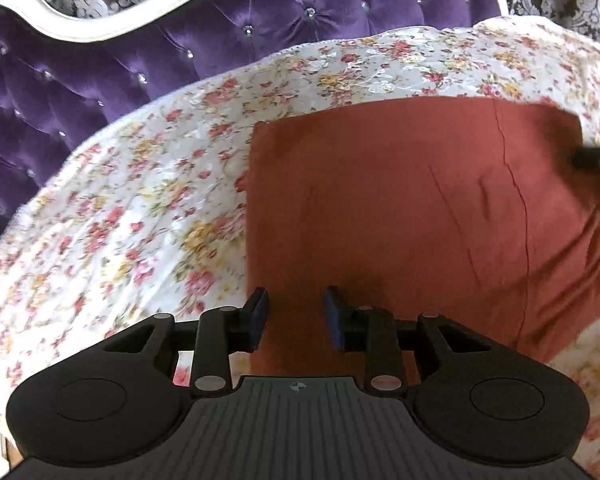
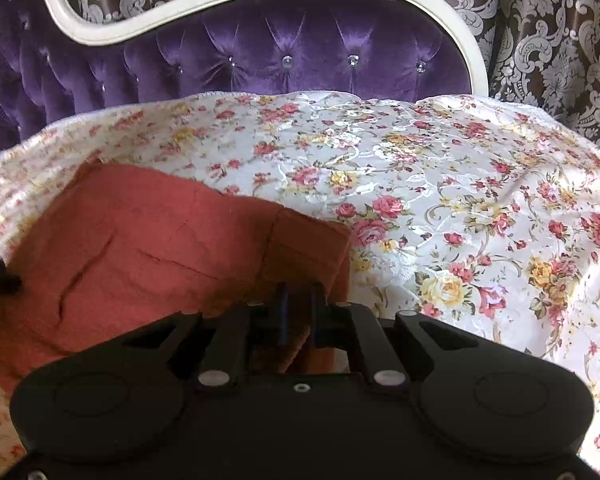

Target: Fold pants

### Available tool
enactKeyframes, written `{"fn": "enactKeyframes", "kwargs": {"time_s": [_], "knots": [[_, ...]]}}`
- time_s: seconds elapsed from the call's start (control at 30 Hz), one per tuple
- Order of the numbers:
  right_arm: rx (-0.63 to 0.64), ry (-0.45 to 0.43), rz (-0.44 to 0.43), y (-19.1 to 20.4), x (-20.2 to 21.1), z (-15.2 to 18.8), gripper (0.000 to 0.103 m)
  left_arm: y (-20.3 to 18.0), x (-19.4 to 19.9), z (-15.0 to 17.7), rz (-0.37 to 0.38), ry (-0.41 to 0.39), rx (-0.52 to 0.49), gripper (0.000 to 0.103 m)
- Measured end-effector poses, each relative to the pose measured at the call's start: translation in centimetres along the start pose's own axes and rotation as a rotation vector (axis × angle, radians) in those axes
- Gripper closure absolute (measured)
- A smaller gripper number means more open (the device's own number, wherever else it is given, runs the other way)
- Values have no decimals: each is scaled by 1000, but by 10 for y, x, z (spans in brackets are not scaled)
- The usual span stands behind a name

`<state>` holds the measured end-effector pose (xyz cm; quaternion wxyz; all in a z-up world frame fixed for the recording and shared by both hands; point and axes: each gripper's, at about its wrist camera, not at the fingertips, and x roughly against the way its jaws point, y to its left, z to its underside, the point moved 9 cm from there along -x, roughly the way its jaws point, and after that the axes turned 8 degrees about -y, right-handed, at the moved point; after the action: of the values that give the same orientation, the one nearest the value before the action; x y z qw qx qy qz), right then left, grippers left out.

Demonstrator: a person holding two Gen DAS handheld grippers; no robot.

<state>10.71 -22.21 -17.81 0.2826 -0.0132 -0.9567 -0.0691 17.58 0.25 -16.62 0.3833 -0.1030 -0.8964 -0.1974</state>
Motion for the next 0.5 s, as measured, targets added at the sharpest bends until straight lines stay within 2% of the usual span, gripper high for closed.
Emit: {"fn": "enactKeyframes", "kwargs": {"time_s": [0.03, 0.1, 0.2, 0.27, 0.3, 0.4, 0.5], "knots": [[-7, -33, -12, 3, 9, -4, 71, 1, 3, 1, -4, -2, 4, 73], [20, -95, -26, 12, 27, -9, 69, 2, 8, 7, -6, -4, 19, 73], [80, -97, -45, 33, 38, 4, 41, 5, 9, 14, 5, -3, 63, 72], [131, -37, -37, 40, 35, 27, 39, 9, 9, 17, 18, -5, 101, 70], [146, -13, -26, 41, 33, 38, 39, 12, 9, 19, 21, -4, 117, 66], [79, -29, -37, 35, 40, 52, 38, 18, 10, 22, 19, -6, 142, 54], [-3, 1, -64, 24, 43, 48, 38, 24, 8, 22, 43, 2, 169, 52]]}}
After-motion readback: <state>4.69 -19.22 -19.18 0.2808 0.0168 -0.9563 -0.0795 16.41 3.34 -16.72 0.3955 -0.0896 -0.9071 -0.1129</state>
